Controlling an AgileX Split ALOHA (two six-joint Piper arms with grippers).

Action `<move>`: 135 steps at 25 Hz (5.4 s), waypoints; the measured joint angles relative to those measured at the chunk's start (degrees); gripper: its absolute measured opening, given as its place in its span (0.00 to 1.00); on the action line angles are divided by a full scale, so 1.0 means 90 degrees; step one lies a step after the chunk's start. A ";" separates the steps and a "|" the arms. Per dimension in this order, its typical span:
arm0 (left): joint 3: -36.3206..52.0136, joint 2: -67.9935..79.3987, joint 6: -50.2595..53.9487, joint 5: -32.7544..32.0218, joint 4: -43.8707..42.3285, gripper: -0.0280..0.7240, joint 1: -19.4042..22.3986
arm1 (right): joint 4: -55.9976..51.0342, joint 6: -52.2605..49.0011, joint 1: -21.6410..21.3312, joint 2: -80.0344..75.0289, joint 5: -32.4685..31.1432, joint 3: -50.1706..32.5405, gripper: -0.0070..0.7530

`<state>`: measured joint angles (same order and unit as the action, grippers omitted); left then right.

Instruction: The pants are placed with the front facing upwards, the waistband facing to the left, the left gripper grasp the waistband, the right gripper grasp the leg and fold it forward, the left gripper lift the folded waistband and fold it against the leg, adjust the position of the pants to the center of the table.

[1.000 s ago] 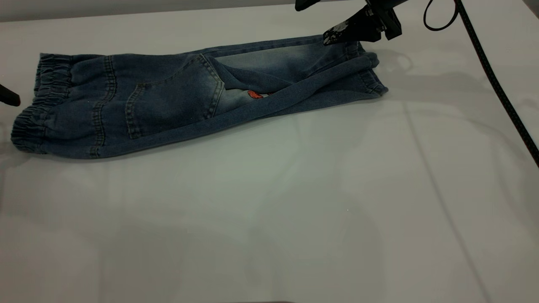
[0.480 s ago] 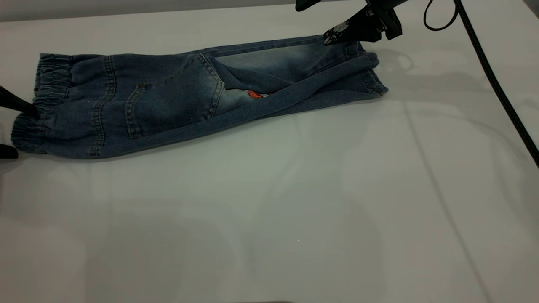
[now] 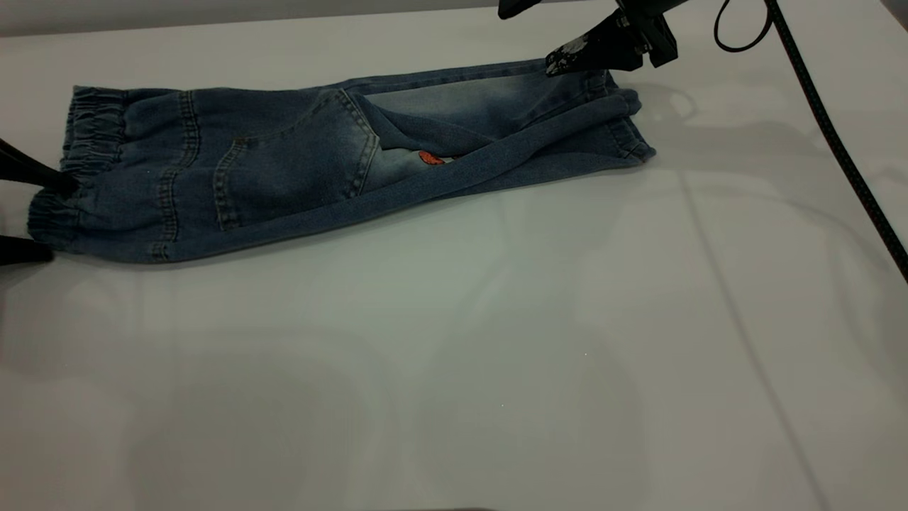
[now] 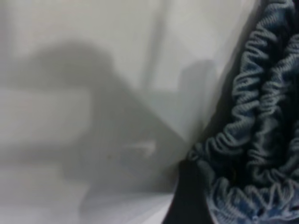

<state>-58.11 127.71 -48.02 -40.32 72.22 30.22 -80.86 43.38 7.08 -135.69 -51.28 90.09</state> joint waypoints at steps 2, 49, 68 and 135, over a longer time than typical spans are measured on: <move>0.0000 0.0014 -0.0007 0.0057 0.0000 0.65 0.0000 | 0.0000 0.0000 0.0023 0.0000 0.0000 0.0000 0.68; 0.0062 -0.4257 0.0383 -0.0703 -0.1317 0.11 -0.1443 | 0.0197 -0.0722 0.2909 -0.1439 0.0945 0.2031 0.66; -0.0004 -0.4652 0.0257 0.0665 -0.1327 0.11 -0.3675 | 0.3455 -0.1983 0.2279 -0.1133 0.0613 0.2055 0.66; -0.2990 -0.3556 0.1211 -0.0236 -0.3810 0.81 -0.4554 | 0.4379 -0.1927 0.0971 0.1973 -0.1015 0.2036 0.66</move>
<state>-85.02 95.71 -37.12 -42.45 37.93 -10.76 -41.45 26.04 15.82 -117.93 -60.41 108.42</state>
